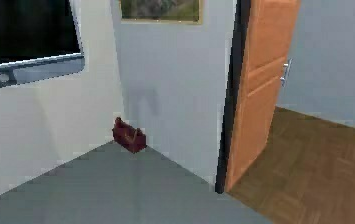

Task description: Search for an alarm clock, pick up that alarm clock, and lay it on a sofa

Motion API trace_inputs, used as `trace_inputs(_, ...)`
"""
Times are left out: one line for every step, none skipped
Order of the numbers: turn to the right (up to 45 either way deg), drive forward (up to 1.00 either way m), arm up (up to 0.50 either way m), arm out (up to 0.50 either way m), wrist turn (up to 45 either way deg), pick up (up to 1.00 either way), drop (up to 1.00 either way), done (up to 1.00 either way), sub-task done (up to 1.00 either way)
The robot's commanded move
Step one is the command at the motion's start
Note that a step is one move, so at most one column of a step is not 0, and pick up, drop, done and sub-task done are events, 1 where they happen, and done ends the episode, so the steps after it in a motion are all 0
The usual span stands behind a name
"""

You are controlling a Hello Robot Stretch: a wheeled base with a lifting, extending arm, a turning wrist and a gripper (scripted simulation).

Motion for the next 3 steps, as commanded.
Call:
trace_inputs(36.0,0.0,0.0,0.0,0.0,0.0,0.0,0.0,0.0)
trace_inputs(0.0,1.0,0.0,0.0,0.0,0.0,0.0,0.0,0.0)
trace_inputs(0.0,1.0,0.0,0.0,0.0,0.0,0.0,0.0,0.0)
